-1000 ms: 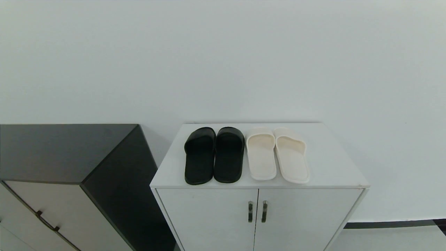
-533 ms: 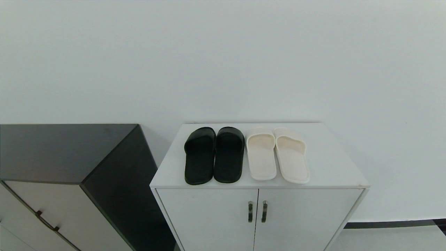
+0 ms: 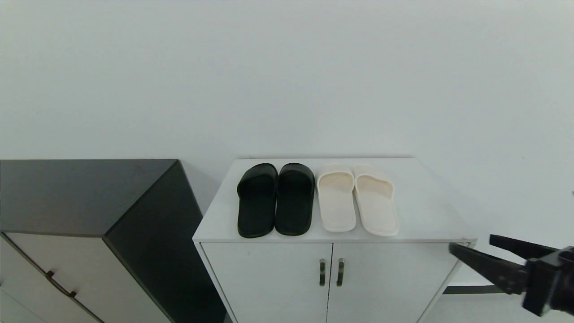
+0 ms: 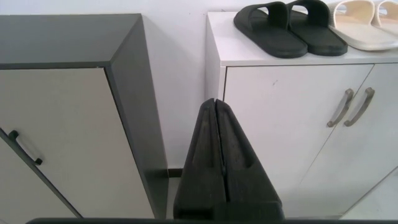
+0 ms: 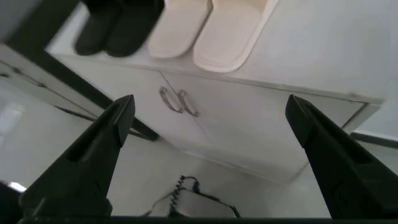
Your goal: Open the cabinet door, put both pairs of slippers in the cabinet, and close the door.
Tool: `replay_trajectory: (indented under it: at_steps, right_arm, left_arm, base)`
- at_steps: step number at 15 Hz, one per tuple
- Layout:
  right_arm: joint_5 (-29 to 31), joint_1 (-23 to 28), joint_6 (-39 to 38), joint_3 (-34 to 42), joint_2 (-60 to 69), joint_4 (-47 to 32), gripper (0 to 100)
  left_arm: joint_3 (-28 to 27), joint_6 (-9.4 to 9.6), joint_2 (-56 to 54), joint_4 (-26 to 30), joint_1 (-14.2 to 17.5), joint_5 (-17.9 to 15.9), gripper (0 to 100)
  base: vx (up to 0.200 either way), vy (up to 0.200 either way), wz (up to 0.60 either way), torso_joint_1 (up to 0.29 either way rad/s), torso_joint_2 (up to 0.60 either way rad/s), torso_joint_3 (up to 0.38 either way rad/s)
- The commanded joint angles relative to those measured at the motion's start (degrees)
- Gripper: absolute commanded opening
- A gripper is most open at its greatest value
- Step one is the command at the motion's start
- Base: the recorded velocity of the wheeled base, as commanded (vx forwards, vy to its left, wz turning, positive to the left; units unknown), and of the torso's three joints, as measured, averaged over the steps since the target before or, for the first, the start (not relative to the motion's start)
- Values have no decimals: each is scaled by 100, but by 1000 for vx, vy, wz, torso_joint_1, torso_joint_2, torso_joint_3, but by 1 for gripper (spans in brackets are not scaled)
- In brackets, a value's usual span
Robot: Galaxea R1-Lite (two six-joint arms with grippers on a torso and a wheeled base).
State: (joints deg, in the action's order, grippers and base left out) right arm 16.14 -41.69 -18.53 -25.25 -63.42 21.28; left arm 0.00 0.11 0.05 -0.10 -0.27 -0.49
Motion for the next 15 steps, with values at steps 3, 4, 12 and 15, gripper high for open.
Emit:
replay_trajectory:
  at_steps: [3, 4, 12, 15]
  right_arm:
    - [1049, -621, -432, -1255, -2131, 69, 100]
    - [1225, -621, -511, -1492, -2483, 174, 100]
    - [2236, -366, -283, -3118, -4407, 833, 100]
    - [2236, -278, 148, -3628, -4935, 877, 100]
  left_arm:
    - [0, 15, 4, 1, 0, -13, 0]
    - [0, 15, 4, 1, 0, -13, 0]
    - [0, 42, 4, 1, 0, -22, 0]
    - [0, 42, 4, 1, 0, -22, 0]
  base:
    - [0, 0, 0, 0, 0, 0]
    - [0, 0, 0, 0, 0, 0]
    - [0, 0, 0, 0, 0, 0]
    - [0, 0, 0, 0, 0, 0]
